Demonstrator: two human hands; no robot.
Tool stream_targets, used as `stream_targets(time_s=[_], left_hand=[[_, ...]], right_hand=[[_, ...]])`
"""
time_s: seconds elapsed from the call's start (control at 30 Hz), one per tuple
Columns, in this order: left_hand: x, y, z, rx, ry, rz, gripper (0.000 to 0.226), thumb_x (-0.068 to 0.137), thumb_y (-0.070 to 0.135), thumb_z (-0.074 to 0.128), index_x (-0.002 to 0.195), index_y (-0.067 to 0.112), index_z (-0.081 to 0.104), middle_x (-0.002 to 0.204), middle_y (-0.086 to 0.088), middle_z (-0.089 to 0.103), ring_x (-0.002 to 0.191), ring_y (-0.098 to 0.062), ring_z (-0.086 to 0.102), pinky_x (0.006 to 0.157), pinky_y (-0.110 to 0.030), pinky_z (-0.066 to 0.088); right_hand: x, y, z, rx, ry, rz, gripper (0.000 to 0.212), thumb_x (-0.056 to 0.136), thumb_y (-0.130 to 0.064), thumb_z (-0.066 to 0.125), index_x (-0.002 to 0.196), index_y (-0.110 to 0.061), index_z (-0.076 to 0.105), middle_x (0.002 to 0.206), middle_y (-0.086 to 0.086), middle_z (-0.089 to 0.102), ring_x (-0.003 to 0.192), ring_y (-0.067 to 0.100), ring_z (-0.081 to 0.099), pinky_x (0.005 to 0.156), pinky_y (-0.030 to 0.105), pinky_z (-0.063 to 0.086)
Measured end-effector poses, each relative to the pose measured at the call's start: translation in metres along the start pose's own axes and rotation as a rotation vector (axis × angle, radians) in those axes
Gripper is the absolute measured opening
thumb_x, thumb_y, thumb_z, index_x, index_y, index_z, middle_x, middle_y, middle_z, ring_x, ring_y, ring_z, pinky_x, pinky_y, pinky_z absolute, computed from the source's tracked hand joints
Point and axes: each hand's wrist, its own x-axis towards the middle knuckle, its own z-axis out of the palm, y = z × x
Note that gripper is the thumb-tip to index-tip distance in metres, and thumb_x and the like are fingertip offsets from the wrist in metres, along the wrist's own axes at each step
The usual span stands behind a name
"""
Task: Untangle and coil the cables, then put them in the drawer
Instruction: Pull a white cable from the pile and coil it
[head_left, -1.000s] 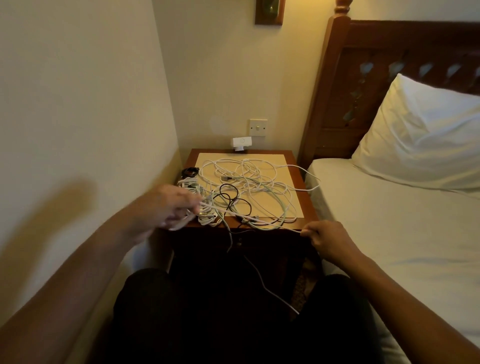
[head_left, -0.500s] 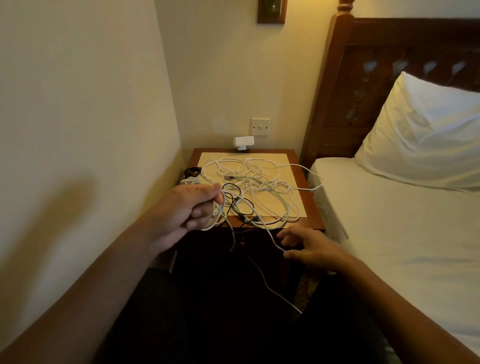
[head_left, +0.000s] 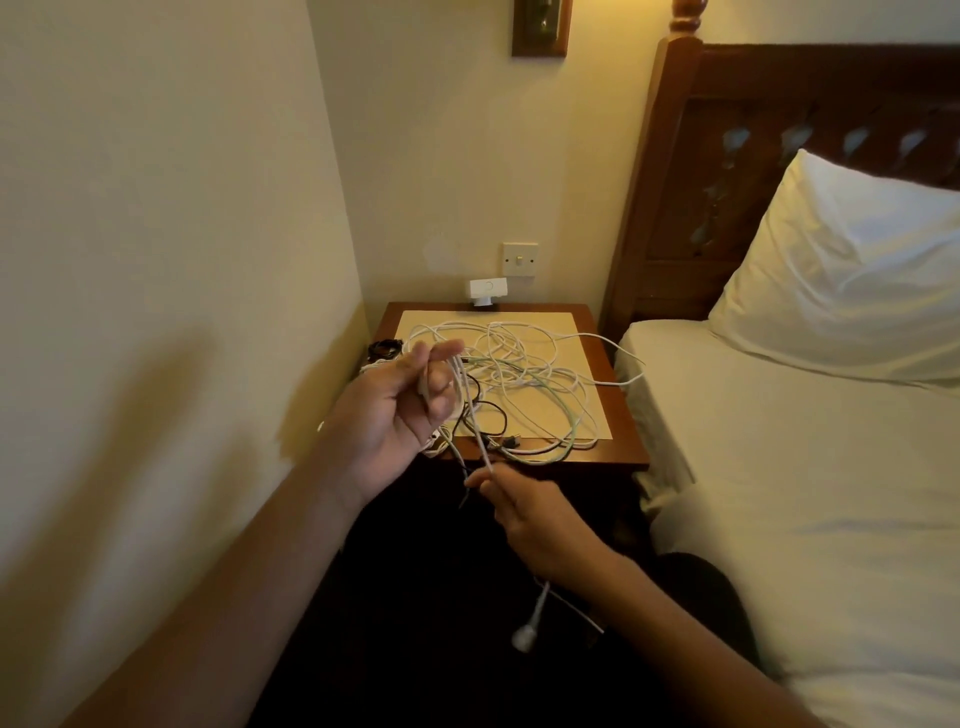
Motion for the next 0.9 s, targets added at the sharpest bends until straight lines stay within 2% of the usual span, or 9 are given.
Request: stream_targets(time_s=[0.13,0.2,0.27,0.33,0.43,0.53,0.7,0.83,0.9], left_hand=[[0.003,-0.015,-0.01,0.642,0.099,0.141,0.03,0.109,0.021,0.043,0.128,0.007,0.06,0.088,-0.009,0.073,0.071,-0.02,0.066,0.071,-0.029,0.057],[0.002,-0.021,-0.02,0.944,0.086,0.116,0.026,0.109,0.022,0.044,0.127,0.017,0.062,0.09,-0.006,0.076,0.072,-0.02,0.068,0.074,-0.032,0.056],[-0.004,-0.021,-0.026,1.043,-0.005,-0.001,0.026,0.11,0.025,0.042,0.119,0.019,0.065,0.085,-0.002,0.075,0.07,-0.018,0.066,0.071,-0.027,0.054],[-0.014,-0.019,-0.026,1.038,-0.15,-0.097,0.034,0.11,0.029,0.038,0.108,0.011,0.067,0.079,-0.005,0.071,0.067,-0.022,0.061,0.068,-0.026,0.051],[-0.027,-0.017,-0.024,0.888,-0.293,-0.186,0.043,0.11,0.034,0.037,0.11,0.005,0.069,0.071,-0.01,0.057,0.06,-0.02,0.05,0.064,-0.026,0.045],[-0.036,-0.01,-0.026,0.642,-0.361,-0.229,0.039,0.103,0.041,0.052,0.098,0.006,0.071,0.062,-0.005,0.038,0.052,-0.015,0.039,0.054,-0.023,0.035],[-0.036,-0.007,-0.022,0.197,-0.104,-0.156,0.035,0.103,0.027,0.045,0.074,0.01,0.056,0.061,-0.006,0.039,0.056,-0.019,0.044,0.058,-0.028,0.042],[-0.031,-0.015,-0.029,0.339,0.018,-0.113,0.033,0.101,0.028,0.044,0.077,0.008,0.052,0.071,-0.006,0.049,0.069,-0.017,0.046,0.071,-0.031,0.04],[-0.031,-0.02,-0.03,0.375,0.029,-0.134,0.036,0.101,0.03,0.044,0.077,0.007,0.055,0.074,-0.006,0.048,0.071,-0.017,0.044,0.074,-0.032,0.039]], right_hand=[[-0.02,-0.048,0.003,-0.158,-0.216,-0.084,0.03,0.11,-0.041,0.04,0.125,-0.025,0.06,0.084,-0.005,0.062,0.065,0.007,0.055,0.063,0.023,0.042],[-0.024,-0.068,-0.013,-0.247,-0.17,-0.134,0.029,0.109,-0.041,0.041,0.111,-0.022,0.063,0.081,-0.005,0.061,0.067,0.008,0.056,0.066,0.026,0.045],[-0.024,-0.079,-0.036,-0.342,-0.055,-0.196,0.027,0.109,-0.038,0.043,0.103,-0.023,0.064,0.078,-0.006,0.061,0.067,0.008,0.056,0.065,0.026,0.044],[-0.016,-0.076,-0.06,-0.378,0.051,-0.245,0.021,0.108,-0.034,0.048,0.103,-0.026,0.067,0.08,-0.009,0.064,0.071,0.005,0.058,0.064,0.023,0.042],[0.0,-0.056,-0.082,-0.327,0.151,-0.273,0.018,0.105,-0.031,0.055,0.108,-0.026,0.072,0.096,-0.01,0.073,0.087,0.006,0.065,0.076,0.029,0.054],[0.009,-0.03,-0.083,-0.239,0.247,-0.294,0.021,0.106,-0.03,0.056,0.115,-0.025,0.074,0.104,-0.011,0.074,0.093,0.004,0.066,0.078,0.027,0.054],[0.006,0.008,-0.062,-0.154,0.162,-0.057,0.026,0.109,-0.025,0.047,0.118,-0.024,0.071,0.093,-0.009,0.068,0.079,-0.002,0.059,0.068,0.014,0.045],[0.004,0.032,-0.048,-0.348,0.095,0.028,0.023,0.106,-0.03,0.053,0.116,-0.032,0.074,0.11,-0.015,0.057,0.107,0.01,0.049,0.093,0.032,0.045],[0.002,0.03,-0.05,-0.316,0.134,0.053,0.021,0.102,-0.032,0.061,0.117,-0.035,0.075,0.109,-0.013,0.054,0.108,0.012,0.047,0.092,0.032,0.043]])
